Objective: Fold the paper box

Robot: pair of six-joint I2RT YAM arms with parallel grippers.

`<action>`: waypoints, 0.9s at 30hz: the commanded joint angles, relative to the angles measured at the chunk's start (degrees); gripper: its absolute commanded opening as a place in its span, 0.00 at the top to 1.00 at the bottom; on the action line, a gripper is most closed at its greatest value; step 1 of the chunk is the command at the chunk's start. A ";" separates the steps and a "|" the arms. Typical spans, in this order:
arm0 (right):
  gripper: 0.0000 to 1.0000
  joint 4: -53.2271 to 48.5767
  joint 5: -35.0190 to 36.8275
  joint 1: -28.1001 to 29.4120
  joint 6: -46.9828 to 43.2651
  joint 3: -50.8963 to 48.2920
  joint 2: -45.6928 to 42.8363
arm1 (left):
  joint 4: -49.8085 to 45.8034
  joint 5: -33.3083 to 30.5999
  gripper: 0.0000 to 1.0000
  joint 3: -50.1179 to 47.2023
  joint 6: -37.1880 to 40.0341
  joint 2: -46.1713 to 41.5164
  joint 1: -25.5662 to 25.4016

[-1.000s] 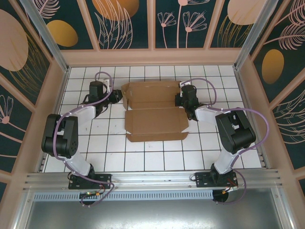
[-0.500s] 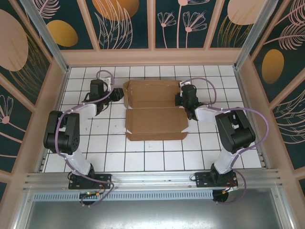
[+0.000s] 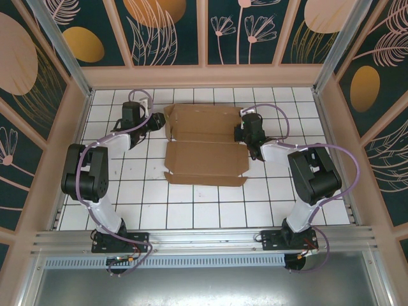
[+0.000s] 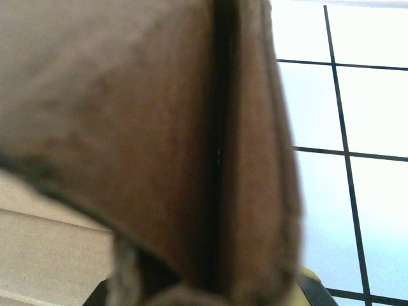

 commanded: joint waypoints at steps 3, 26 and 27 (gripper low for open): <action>1.00 -6.79 -2.35 1.63 -1.37 1.01 2.91 | -1.72 0.59 0.64 -0.19 1.03 0.15 -0.73; 1.00 -8.35 -2.75 1.63 -0.81 3.81 5.10 | -6.13 -0.36 0.69 -11.56 0.08 -11.11 4.45; 1.00 -8.32 -2.77 1.65 -0.76 3.78 5.09 | -6.16 1.05 0.69 -11.73 -0.13 -11.25 4.45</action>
